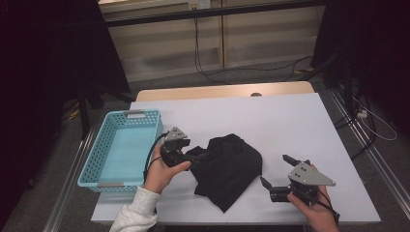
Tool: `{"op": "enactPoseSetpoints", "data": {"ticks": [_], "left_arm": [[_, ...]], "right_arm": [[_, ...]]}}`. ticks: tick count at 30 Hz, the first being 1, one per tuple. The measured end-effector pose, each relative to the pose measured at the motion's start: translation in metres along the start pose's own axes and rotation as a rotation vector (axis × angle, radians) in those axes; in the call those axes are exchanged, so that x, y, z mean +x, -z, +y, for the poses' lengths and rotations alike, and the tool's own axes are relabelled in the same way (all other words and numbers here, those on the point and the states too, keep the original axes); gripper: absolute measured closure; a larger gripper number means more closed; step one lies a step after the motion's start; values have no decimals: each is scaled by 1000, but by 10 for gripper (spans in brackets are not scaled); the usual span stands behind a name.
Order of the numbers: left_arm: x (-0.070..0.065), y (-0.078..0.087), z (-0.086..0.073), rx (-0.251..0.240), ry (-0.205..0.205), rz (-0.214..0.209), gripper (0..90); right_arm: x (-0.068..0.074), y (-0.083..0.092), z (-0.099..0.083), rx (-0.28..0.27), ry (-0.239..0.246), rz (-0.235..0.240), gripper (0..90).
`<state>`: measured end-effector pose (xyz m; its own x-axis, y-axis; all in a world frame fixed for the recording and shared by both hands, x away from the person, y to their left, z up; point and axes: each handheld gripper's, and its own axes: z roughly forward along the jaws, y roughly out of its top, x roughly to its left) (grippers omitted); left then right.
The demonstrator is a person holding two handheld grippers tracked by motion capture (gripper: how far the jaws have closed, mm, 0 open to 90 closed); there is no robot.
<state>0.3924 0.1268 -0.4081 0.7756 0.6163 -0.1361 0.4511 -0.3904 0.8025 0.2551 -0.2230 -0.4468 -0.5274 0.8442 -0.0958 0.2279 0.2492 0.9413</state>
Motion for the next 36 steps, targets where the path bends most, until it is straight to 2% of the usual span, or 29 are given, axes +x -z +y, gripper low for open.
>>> {"op": "enactPoseSetpoints", "data": {"ticks": [7,10,21,26,29,34,36], "left_arm": [[4,2,-1,-3,11,-2,86],[7,1,-3,-6,30,0,86],[8,3,-5,-10,31,3,84],[11,4,-8,-6,39,13,82],[13,6,-10,-6,52,21,82],[15,5,-12,-4,62,26,80],[16,3,-14,0,68,33,80]], "right_arm": [[1,-7,3,16,-4,24,12],[3,-10,6,18,-4,30,12],[11,-25,16,19,18,84,18],[11,-32,22,27,7,86,19],[11,-40,25,37,-10,109,54],[15,-56,32,63,-31,125,48],[16,-62,35,70,-44,144,103]]}}
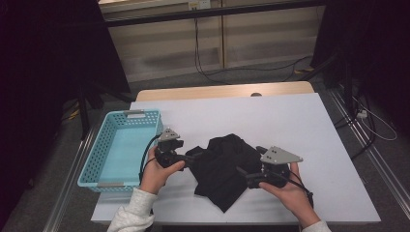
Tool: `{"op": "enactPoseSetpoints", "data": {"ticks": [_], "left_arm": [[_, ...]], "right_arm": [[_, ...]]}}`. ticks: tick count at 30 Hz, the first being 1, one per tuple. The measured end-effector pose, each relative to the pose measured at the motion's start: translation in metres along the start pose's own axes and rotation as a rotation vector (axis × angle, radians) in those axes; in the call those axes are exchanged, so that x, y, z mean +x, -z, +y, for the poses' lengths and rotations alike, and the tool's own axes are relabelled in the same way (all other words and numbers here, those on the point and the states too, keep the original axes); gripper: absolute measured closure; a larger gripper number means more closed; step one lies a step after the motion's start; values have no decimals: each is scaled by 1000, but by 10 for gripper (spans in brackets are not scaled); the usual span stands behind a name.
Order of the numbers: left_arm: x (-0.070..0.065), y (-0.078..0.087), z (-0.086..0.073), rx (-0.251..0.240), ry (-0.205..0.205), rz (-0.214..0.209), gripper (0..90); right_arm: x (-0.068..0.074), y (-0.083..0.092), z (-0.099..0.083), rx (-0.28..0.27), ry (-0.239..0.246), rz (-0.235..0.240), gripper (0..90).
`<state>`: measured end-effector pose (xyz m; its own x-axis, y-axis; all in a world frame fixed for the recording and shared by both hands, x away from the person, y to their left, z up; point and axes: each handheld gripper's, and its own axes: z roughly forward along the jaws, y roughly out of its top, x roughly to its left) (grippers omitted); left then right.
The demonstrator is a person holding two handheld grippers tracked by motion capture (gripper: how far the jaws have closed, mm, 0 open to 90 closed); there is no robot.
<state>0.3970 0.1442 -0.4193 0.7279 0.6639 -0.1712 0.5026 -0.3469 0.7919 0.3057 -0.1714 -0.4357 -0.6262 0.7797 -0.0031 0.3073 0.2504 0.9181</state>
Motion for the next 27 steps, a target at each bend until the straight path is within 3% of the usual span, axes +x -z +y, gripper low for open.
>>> {"op": "enactPoseSetpoints", "data": {"ticks": [1,8,10,11,12,13,15,17,22,23,24,27], "left_arm": [[1,0,-1,3,3,-1,80],[2,-3,-4,15,7,13,80],[1,-4,-4,14,9,14,80],[1,-5,-4,15,9,14,80],[0,-6,-4,17,6,12,80],[-1,-6,-4,22,8,13,80],[-2,-7,-3,26,-5,10,80],[-4,-8,-3,23,-2,0,80],[-4,-9,-2,26,-1,10,80],[-4,-10,-2,24,4,11,80],[-4,-10,-2,22,0,12,80],[-4,-13,-3,27,-2,10,80]], "right_arm": [[0,-3,2,6,-1,14,148],[7,-27,8,71,-9,53,179],[9,-34,6,92,0,67,261],[10,-37,6,106,-2,77,357],[11,-41,5,129,7,94,521],[11,-41,5,129,7,94,521],[10,-42,3,160,17,99,690],[6,-43,1,167,-16,131,788],[-6,-28,-3,166,-29,133,852],[-16,-14,-2,149,-47,107,854],[-16,-14,-2,149,-47,107,854],[-36,13,-8,140,-76,49,858]]}}
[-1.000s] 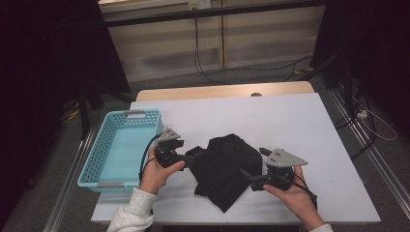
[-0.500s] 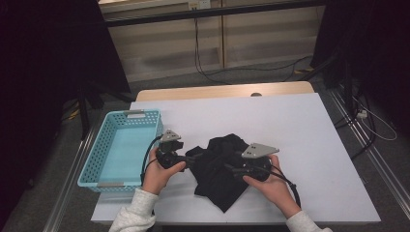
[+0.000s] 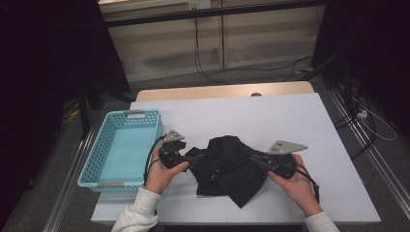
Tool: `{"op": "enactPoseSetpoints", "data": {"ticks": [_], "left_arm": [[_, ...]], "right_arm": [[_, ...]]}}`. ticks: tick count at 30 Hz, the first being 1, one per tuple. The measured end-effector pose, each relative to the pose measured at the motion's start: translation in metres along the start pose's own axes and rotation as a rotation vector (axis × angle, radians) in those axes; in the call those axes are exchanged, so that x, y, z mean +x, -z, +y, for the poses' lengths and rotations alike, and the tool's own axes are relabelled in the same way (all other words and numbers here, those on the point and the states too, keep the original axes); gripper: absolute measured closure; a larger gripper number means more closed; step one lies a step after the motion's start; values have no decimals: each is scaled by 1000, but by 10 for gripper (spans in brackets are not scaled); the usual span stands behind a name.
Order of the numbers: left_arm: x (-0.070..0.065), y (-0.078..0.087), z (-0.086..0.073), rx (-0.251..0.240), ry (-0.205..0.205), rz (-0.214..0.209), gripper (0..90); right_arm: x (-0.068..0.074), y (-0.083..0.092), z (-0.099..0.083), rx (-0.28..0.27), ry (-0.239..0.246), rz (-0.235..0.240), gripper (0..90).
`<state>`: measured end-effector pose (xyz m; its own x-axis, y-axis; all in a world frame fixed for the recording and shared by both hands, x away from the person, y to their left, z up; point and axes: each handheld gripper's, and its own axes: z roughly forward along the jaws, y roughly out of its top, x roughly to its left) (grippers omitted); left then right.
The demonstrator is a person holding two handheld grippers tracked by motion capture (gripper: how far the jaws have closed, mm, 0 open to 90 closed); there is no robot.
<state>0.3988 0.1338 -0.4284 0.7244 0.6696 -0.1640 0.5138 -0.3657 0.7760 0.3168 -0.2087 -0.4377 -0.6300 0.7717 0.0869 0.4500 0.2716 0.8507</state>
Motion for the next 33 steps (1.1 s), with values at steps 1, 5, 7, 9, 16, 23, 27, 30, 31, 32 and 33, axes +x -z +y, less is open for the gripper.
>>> {"op": "enactPoseSetpoints", "data": {"ticks": [1,5,7,9,16,23,27,30,31,32,33], "left_arm": [[-1,-1,0,4,0,-1,80],[-4,-2,2,6,-20,-2,81],[-6,-2,2,-4,-10,-12,81],[-6,-1,2,-1,-16,-9,81],[-6,1,0,-3,-14,-3,81],[-6,7,-7,7,-16,12,80],[-4,14,-13,11,0,25,80],[-4,15,-17,13,9,28,80],[-4,16,-18,23,4,30,80],[-4,16,-19,19,7,28,80],[-5,16,-20,22,3,30,80]], "right_arm": [[0,0,0,0,0,0,858],[-6,8,-9,34,3,-16,856],[-8,8,-12,72,25,-56,856],[-15,9,-17,76,3,-87,851],[-9,10,-6,0,-18,-77,464],[16,-12,16,-21,63,-7,310],[28,-29,28,-29,82,28,270],[38,-43,36,-23,91,54,263],[41,-47,38,-17,96,57,264],[43,-52,38,-8,100,66,277],[46,-57,39,5,106,73,284]]}}
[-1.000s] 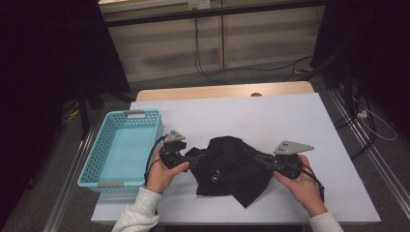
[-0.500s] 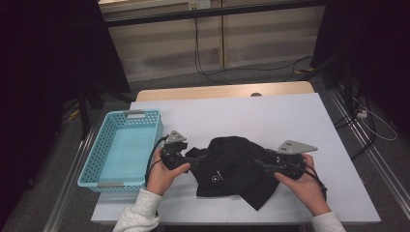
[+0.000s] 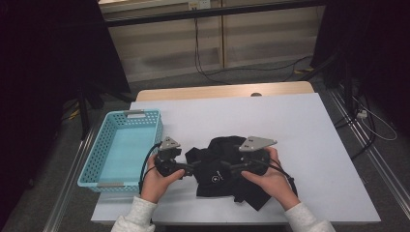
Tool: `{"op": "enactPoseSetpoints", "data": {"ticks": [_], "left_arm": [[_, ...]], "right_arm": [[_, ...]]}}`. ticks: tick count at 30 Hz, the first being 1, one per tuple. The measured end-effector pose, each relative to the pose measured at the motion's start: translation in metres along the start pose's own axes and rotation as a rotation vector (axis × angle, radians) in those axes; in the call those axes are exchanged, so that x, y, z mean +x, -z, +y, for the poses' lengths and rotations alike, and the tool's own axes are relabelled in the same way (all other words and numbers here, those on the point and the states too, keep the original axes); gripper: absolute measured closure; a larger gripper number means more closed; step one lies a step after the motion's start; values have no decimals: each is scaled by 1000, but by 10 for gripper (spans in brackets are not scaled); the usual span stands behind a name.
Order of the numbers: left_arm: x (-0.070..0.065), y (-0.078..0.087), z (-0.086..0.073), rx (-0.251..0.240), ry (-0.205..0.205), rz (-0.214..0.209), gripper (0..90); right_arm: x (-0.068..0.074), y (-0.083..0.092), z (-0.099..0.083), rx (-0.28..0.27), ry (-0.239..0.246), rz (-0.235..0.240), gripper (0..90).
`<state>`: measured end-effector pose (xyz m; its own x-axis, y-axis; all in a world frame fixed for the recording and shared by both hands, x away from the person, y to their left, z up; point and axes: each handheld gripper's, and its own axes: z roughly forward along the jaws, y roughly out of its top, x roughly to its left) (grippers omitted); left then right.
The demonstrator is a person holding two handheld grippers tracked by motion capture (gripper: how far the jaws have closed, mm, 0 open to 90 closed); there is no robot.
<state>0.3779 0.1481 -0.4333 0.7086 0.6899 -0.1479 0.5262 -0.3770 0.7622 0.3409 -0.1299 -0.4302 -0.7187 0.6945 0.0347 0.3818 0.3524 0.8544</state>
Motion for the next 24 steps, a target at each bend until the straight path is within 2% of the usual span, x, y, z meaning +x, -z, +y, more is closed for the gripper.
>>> {"op": "enactPoseSetpoints", "data": {"ticks": [1,2,3,4,5,6,7,9,10,11,13,14,15,20,24], "left_arm": [[0,0,0,-1,0,1,81],[0,0,-1,0,6,1,81],[0,-1,-1,4,4,-1,80],[0,-1,-1,5,3,0,80],[0,-2,-2,5,0,-1,80],[-1,-3,-2,3,9,-5,80],[-1,-3,-3,8,6,-4,80],[-2,-3,-3,16,-5,-1,80],[-2,-3,-3,17,-10,-3,80],[-2,-3,-3,13,-5,-5,80],[-3,-3,-2,11,-10,-6,80],[-3,-3,-2,12,-11,-8,80],[-3,-4,-3,15,-14,-5,80],[-3,-10,-1,27,-29,-18,80],[-7,-15,4,24,-30,-33,80]], "right_arm": [[4,-8,0,22,20,-5,331],[4,-8,0,22,20,-5,331],[5,-11,0,37,35,-11,388],[4,-14,-2,43,35,-21,628],[3,-14,-2,39,30,-26,726],[3,-14,-2,39,30,-26,726],[2,-12,-3,30,45,-41,804],[-3,-9,-3,24,28,-40,820],[-7,-6,-3,9,-7,-38,823],[-19,3,-4,-34,-82,-47,825],[-32,15,-6,-59,-132,-80,824],[-32,15,-6,-59,-132,-80,824],[-37,19,-8,-72,-159,-90,823],[-59,39,-23,-87,-217,-168,818],[-66,48,-35,-50,-228,-205,805]]}}
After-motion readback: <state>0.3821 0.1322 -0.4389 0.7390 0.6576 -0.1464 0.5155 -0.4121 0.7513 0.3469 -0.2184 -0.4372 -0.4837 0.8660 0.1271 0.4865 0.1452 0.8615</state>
